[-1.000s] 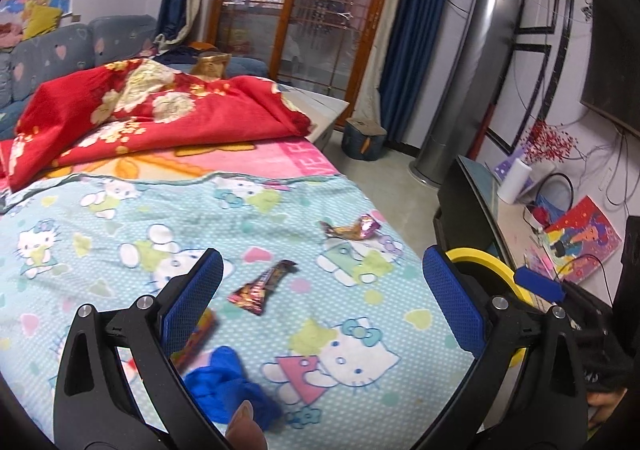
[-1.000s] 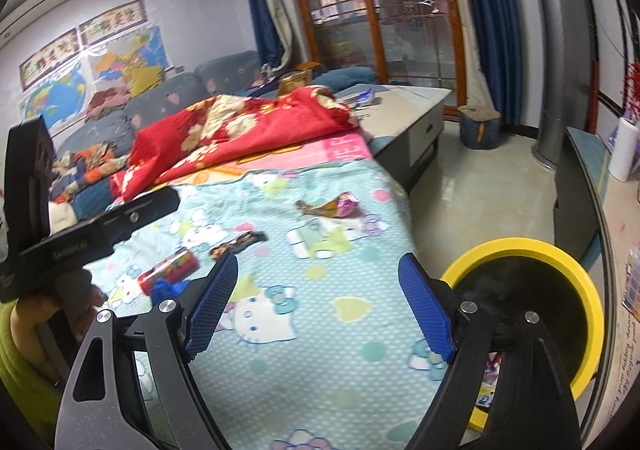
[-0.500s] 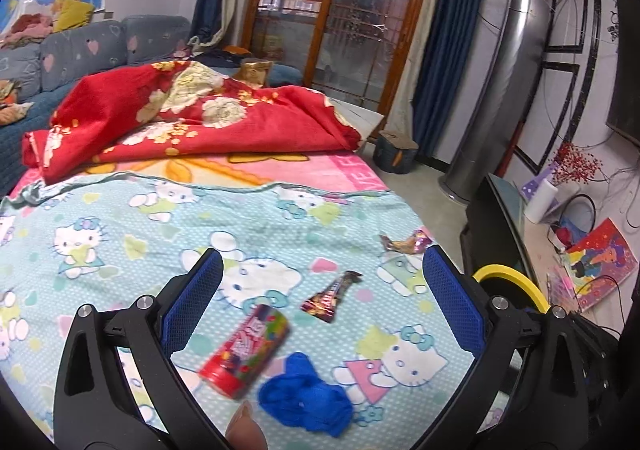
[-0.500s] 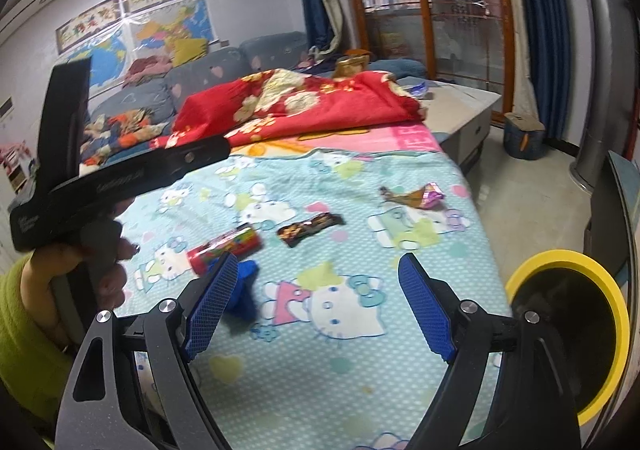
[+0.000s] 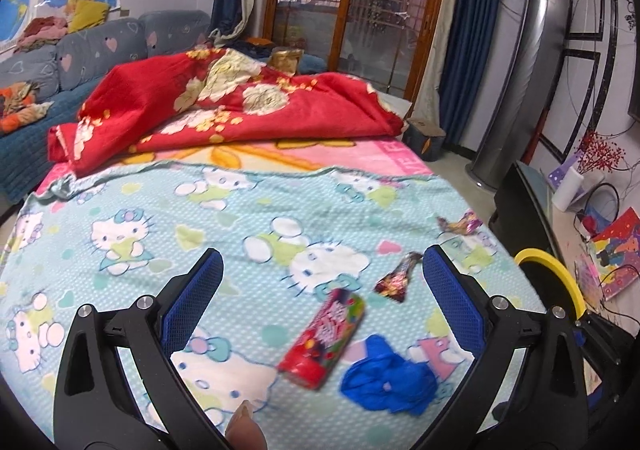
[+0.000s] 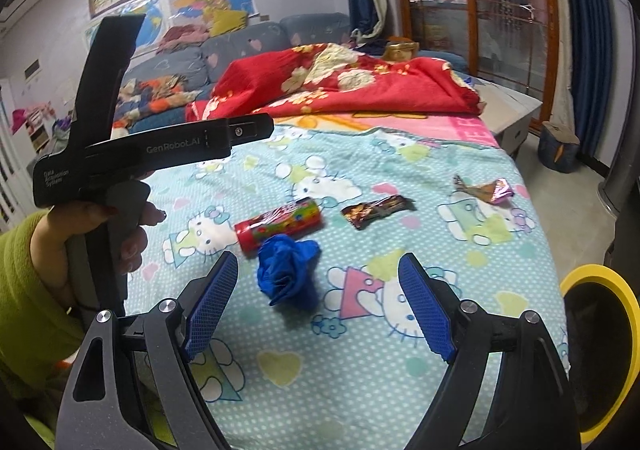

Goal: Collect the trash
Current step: 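Grasp the red candy tube with left tool while right grasps blue plastic bag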

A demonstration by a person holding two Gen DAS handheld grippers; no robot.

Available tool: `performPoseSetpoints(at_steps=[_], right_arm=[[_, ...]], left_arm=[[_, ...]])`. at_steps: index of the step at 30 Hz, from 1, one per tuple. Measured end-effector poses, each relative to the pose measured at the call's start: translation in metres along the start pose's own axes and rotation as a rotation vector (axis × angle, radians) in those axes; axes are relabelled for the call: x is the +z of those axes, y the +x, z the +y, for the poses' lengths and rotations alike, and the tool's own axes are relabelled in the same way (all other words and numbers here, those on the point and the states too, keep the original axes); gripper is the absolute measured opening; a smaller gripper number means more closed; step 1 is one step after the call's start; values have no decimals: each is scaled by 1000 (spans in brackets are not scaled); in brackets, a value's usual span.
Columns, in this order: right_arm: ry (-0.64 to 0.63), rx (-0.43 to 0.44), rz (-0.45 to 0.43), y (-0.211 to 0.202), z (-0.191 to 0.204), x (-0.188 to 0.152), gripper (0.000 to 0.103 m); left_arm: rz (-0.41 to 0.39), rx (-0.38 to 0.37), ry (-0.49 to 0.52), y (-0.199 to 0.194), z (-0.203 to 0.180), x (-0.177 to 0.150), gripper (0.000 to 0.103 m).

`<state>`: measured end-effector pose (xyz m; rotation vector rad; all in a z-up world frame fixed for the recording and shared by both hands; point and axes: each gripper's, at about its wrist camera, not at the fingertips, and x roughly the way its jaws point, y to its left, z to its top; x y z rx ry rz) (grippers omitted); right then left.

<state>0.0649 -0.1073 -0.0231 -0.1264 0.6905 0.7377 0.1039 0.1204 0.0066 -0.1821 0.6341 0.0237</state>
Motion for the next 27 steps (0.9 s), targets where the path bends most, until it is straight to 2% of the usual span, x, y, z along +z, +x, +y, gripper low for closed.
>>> performPoseSetpoints(at_steps=[6, 12, 14, 16, 21, 25, 27], right_arm=[[-10, 20, 34, 16, 6, -2, 80], [-23, 37, 69, 38, 10, -3, 79], [-25, 40, 90, 48, 10, -4, 72], [-26, 45, 109, 58, 10, -5, 67], [6, 82, 154, 78, 7, -7, 52], [14, 105, 190, 89, 7, -14, 25], [13, 99, 191, 90, 6, -17, 21]], left_arm=[[56, 2, -23, 7, 21, -11, 92], [151, -48, -90, 25, 41, -25, 73], [184, -72, -114, 31, 45, -29, 65], [207, -95, -127, 36, 46, -33, 61], [255, -164, -157, 46, 44, -43, 58], [282, -190, -138, 54, 35, -48, 56], [296, -202, -132, 58, 31, -52, 51]])
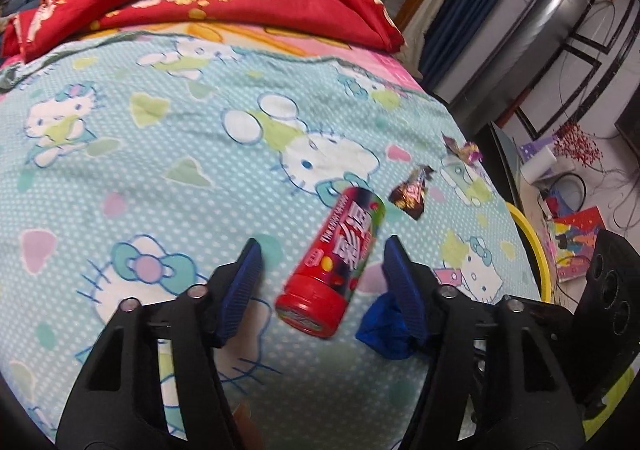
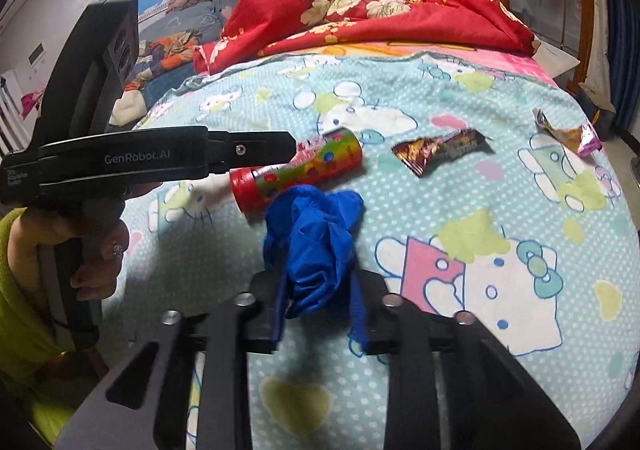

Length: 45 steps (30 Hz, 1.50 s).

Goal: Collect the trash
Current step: 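Grasp the red candy tube with left tool while right grasps blue plastic bag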

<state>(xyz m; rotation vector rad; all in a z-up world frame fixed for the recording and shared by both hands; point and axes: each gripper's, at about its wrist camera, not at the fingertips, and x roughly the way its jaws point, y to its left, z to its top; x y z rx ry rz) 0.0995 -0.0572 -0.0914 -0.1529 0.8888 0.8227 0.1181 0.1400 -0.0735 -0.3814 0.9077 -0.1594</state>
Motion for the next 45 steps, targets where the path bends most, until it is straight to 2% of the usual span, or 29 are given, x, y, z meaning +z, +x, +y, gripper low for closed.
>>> performPoseSetpoints(at_steps=[4, 9, 15, 19, 24, 31, 45], right_arm=[[7, -12, -21, -5, -4, -4, 18], [32, -47, -38, -12, -16, -9, 18], [93, -70, -58, -23, -34, -12, 18], [120, -77, -73, -31, -41, -15, 18], [133, -78, -83, -35, -43, -15, 17], [140, -82, -104, -46, -44, -16, 16], [152, -107, -161, -70, -47, -17, 16]], left_arm=[[29, 3, 12, 11, -4, -5, 50], [28, 23, 32, 14, -8, -7, 50], [29, 77, 91, 17, -20, -11, 49], [26, 124, 108, 18, -24, -13, 39], [22, 132, 114, 16, -26, -13, 36], [5, 87, 140, 8, -44, -14, 29], [-53, 39, 181, -14, -75, -14, 28]])
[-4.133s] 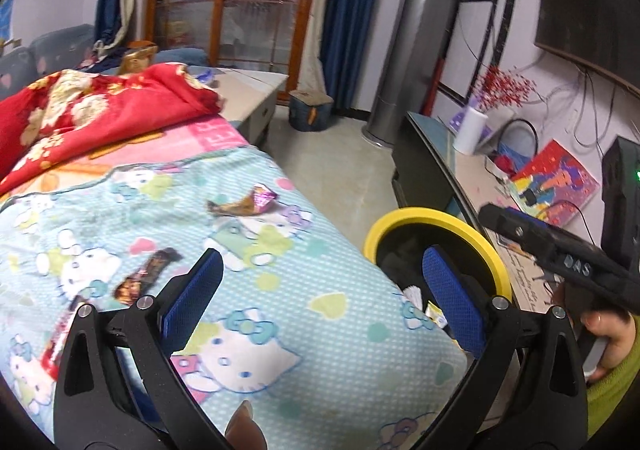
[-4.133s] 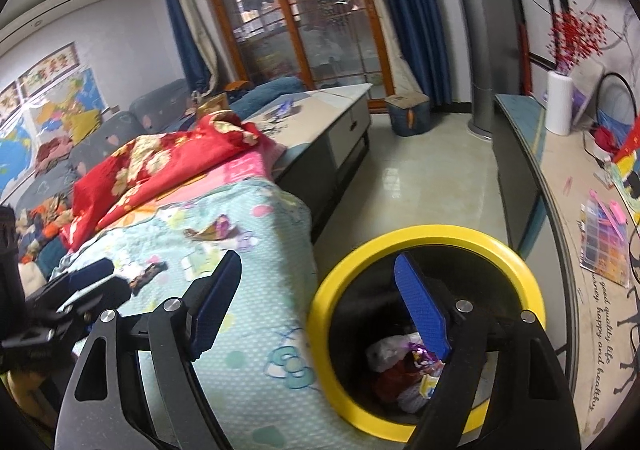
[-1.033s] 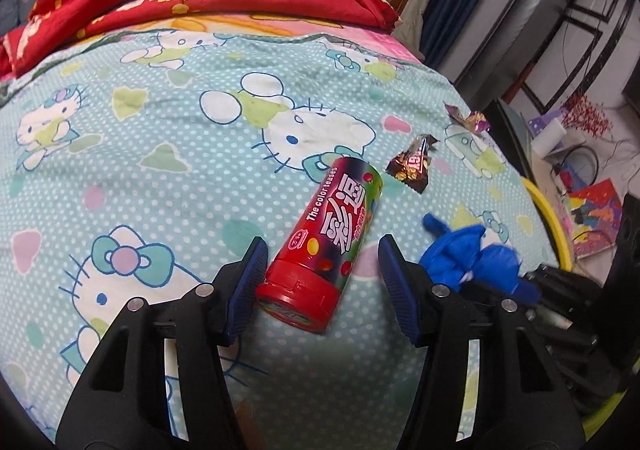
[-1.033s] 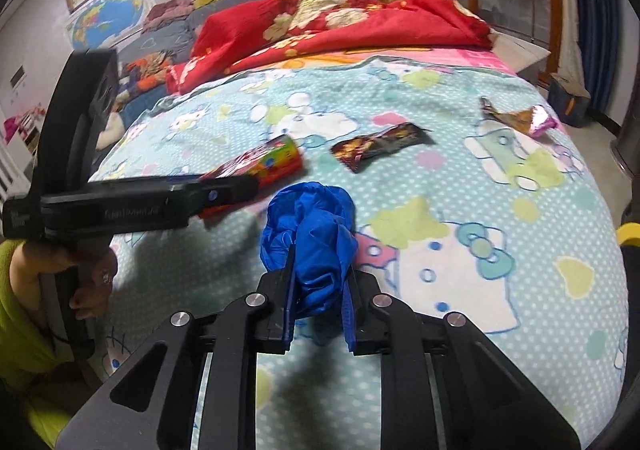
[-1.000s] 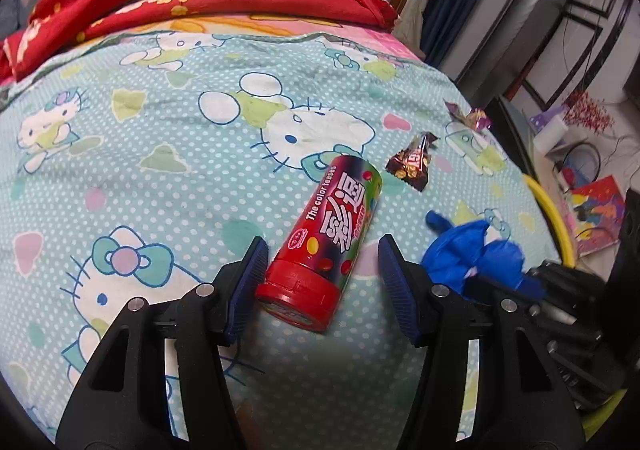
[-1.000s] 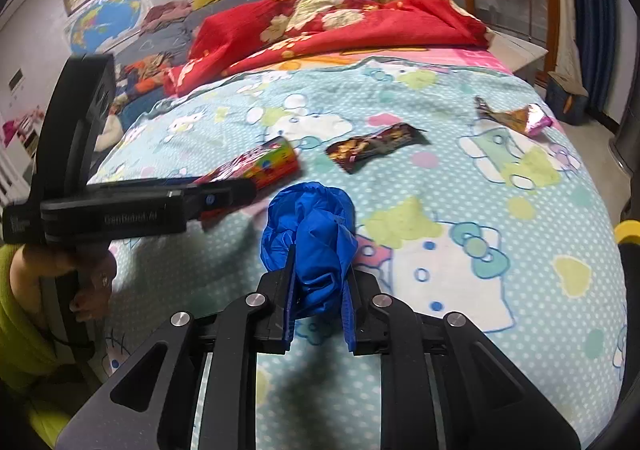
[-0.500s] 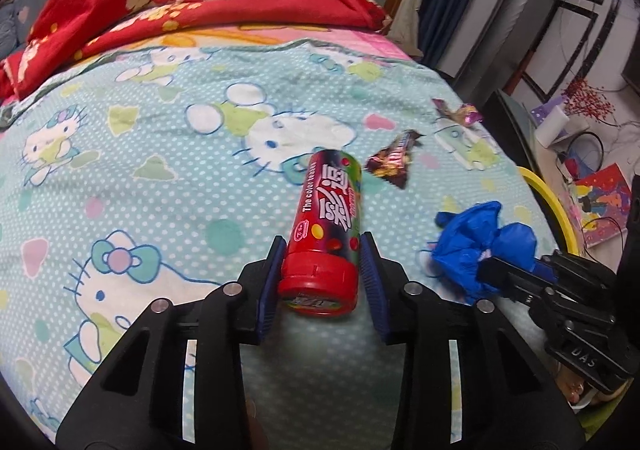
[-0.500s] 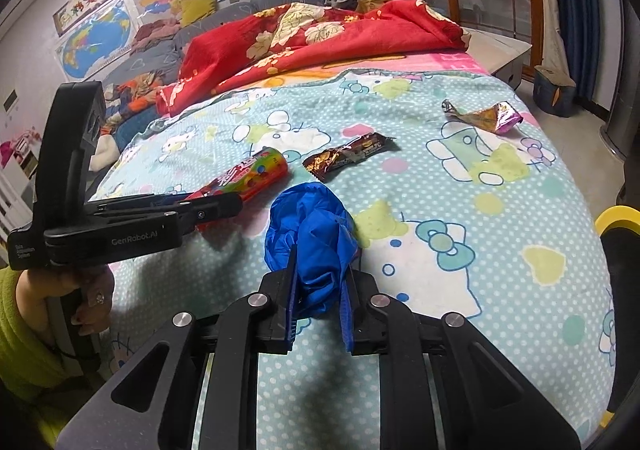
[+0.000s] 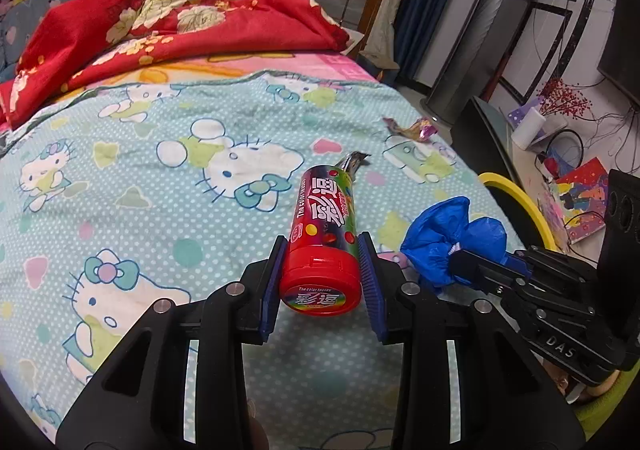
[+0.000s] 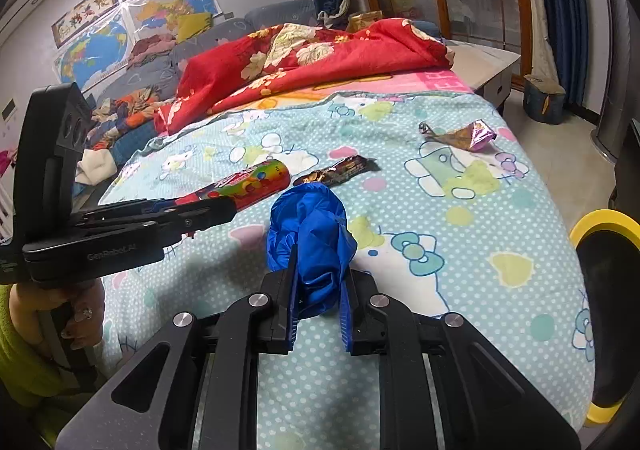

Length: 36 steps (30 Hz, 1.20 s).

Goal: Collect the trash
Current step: 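Grasp the red candy tube with left tool while right grasps blue plastic bag, then carry the red candy tube and blue bag over the yellow bin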

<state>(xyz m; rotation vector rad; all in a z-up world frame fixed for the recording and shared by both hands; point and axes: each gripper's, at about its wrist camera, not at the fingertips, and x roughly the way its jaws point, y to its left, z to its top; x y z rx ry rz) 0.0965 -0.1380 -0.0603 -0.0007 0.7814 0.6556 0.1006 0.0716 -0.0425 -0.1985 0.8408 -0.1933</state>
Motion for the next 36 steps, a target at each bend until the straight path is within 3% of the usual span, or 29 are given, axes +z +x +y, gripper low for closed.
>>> performPoseSetpoints(at_steps=[17, 36], right_arm=[[32, -32, -78, -31, -15, 9, 16], [130, -101, -144, -63, -66, 11, 16]], left_arm=[[-48, -55, 38, -18, -32, 5, 28], [-42, -101, 108, -12, -80, 3, 28]])
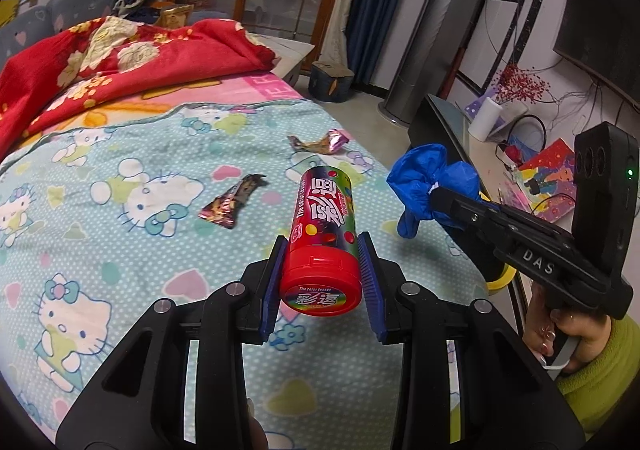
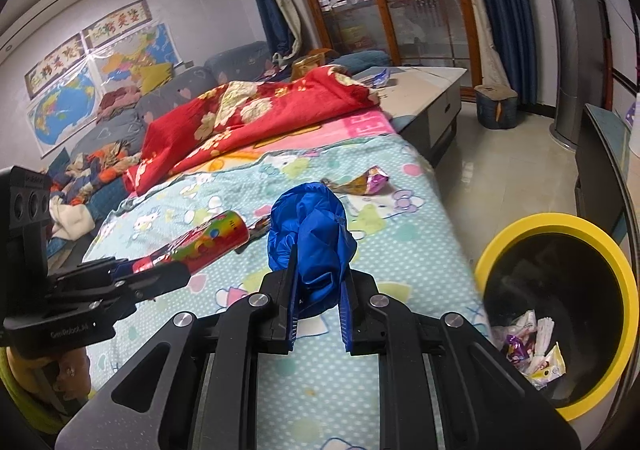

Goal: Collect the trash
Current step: 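Carry the red candy tube and blue bag over the yellow bin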

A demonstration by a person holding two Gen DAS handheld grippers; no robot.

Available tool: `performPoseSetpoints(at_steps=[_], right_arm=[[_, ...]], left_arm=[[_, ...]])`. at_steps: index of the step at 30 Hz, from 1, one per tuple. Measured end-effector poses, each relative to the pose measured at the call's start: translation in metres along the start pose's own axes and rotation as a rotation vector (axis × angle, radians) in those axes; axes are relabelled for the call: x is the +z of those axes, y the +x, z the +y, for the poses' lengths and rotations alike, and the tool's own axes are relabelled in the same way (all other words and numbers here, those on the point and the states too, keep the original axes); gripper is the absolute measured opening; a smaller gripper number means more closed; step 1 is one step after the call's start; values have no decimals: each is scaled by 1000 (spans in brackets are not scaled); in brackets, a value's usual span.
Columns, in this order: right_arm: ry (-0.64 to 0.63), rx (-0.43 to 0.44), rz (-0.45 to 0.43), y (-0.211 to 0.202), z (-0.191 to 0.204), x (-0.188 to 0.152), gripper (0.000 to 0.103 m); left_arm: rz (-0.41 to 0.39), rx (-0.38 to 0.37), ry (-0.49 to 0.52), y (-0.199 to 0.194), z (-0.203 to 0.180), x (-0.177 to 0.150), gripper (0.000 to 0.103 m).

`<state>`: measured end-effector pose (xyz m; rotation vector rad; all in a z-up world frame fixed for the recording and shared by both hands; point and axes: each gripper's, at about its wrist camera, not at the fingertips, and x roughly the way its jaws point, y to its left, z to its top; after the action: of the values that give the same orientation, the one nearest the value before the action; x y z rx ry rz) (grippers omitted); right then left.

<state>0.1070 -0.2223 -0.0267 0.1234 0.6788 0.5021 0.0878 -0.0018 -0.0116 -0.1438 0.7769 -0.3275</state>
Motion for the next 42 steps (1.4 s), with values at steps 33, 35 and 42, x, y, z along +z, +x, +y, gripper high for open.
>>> performPoseSetpoints(at_steps=[33, 35, 42], right_arm=[[133, -128, -84, -33, -82, 7, 16], [144, -138, -90, -36, -88, 6, 16], [181, -173, -110, -45, -108, 6, 16]], left_arm=[[23, -90, 123, 34, -73, 18, 28], [25, -95, 130, 35, -77, 18, 28], [33, -117, 157, 45, -96, 19, 28]])
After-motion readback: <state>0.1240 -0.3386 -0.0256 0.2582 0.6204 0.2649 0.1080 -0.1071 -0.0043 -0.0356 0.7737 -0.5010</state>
